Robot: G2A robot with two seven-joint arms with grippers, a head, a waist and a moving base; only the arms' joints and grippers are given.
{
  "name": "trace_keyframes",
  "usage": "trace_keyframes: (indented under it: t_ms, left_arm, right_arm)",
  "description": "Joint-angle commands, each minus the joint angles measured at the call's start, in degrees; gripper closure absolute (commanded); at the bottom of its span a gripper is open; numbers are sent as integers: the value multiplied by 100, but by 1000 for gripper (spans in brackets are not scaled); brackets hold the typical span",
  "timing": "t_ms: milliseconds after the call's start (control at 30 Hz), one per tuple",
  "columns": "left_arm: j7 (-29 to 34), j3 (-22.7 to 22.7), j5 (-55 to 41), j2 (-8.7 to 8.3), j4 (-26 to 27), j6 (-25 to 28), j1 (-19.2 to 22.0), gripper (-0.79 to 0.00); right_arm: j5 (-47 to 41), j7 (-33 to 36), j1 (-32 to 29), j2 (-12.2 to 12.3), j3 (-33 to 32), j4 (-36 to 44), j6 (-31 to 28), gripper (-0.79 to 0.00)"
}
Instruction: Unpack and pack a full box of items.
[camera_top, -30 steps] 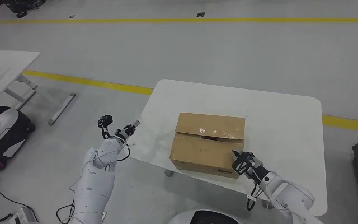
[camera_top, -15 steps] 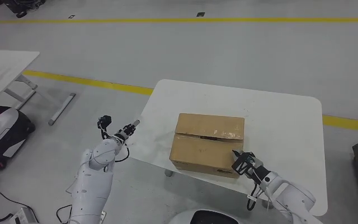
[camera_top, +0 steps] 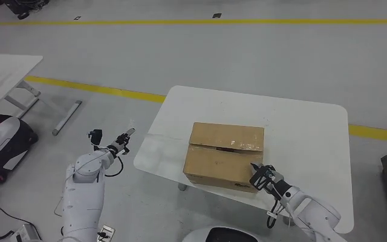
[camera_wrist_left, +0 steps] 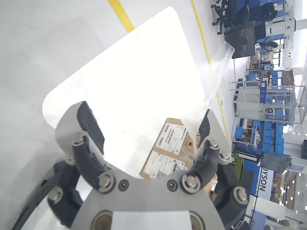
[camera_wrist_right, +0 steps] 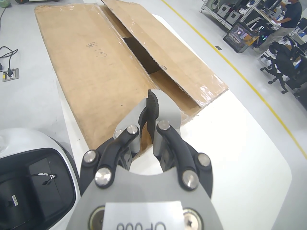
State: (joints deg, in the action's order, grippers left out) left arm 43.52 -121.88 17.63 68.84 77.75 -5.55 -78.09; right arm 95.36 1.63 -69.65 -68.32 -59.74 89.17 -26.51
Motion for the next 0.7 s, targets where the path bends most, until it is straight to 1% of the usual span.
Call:
trace_keyframes:
  t_ms: [0, 233, 400, 533, 667]
  left_arm:
    - [35, -63, -78, -27, -42, -2, 4, -785]
    - [261, -256, -628, -105, -181, -98, 74, -785]
    - [294, -220, -689, -152, -101, -59, 39, -785]
    - [492, -71, -948, -148, 308, 64, -139, -785]
    - [576, 223, -1083, -114, 1176, 174, -507, -785]
  right_arm:
    - [5, 13, 0, -2, 4, 2, 5, 0]
    - [22, 51, -2, -8, 15, -3, 20, 0]
    - [-54, 8, -25, -9, -18, 67, 38, 0]
    - [-197, -106, -150, 17, -183, 311, 77, 0]
    - [-368, -191, -383, 65, -506, 633, 223, 0]
